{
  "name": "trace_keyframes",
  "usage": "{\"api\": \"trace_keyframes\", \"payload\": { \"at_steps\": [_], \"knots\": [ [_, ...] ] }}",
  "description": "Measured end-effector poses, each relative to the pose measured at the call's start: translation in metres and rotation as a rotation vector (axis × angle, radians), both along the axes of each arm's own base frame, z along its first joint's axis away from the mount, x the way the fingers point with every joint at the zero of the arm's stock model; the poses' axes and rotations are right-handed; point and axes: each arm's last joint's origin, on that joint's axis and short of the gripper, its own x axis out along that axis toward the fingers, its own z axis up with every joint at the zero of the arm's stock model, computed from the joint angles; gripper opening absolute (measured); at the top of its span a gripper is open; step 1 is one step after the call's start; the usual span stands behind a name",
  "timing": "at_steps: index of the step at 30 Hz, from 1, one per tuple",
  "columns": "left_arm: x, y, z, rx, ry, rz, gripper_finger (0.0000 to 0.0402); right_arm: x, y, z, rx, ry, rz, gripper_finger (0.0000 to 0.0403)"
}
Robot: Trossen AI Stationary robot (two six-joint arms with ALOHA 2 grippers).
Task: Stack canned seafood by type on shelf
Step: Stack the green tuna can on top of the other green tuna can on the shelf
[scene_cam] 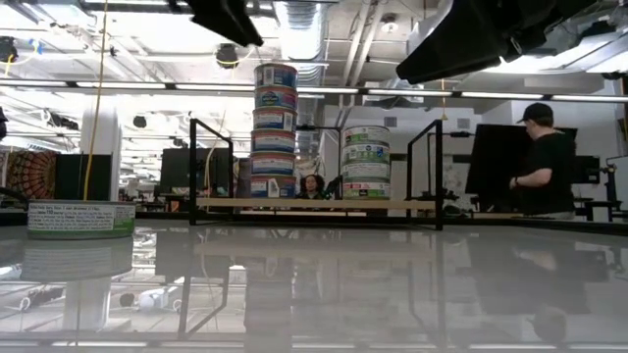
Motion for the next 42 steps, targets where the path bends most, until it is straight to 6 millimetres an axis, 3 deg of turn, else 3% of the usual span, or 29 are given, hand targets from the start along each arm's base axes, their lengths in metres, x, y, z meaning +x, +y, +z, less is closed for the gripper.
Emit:
{"api": "trace_keyframes", "payload": {
  "at_steps": [3, 10, 15, 20, 31, 35, 39, 42],
  "knots": [
    [-0.003, -0.029, -0.017, -0.14, 0.109, -0.023, 0.0288, 0.0, 0.0, 0.0, -0.003, 0.003, 0.0, 0.0159],
    [-0.019, -0.095, -0.09, -0.41, 0.402, -0.027, 0.0288, 0.002, -0.004, 0.0, -0.003, 0.004, -0.013, 0.0159],
    [-0.04, -0.121, -0.143, -0.505, 0.529, 0.053, 0.0288, 0.006, -0.008, 0.0, -0.009, 0.01, -0.015, 0.0159],
    [-0.056, -0.124, -0.175, -0.479, 0.582, 0.16, 0.0288, 0.011, -0.01, 0.003, -0.021, 0.013, 0.008, 0.0159],
    [-0.074, -0.118, -0.182, -0.443, 0.704, 0.333, 0.0288, 0.012, -0.011, 0.004, -0.044, 0.027, 0.028, 0.0159],
    [-0.078, -0.115, -0.194, -0.437, 0.719, 0.346, 0.0288, 0.012, -0.011, 0.004, -0.044, 0.027, 0.028, 0.0159],
    [-0.076, -0.112, -0.209, -0.427, 0.672, 0.302, 0.0288, 0.012, -0.011, 0.003, -0.045, 0.027, 0.027, 0.0159],
    [-0.064, -0.11, -0.206, -0.427, 0.537, 0.313, 0.0288, 0.013, -0.012, 0.003, -0.044, 0.027, 0.021, 0.0159]
  ]
}}
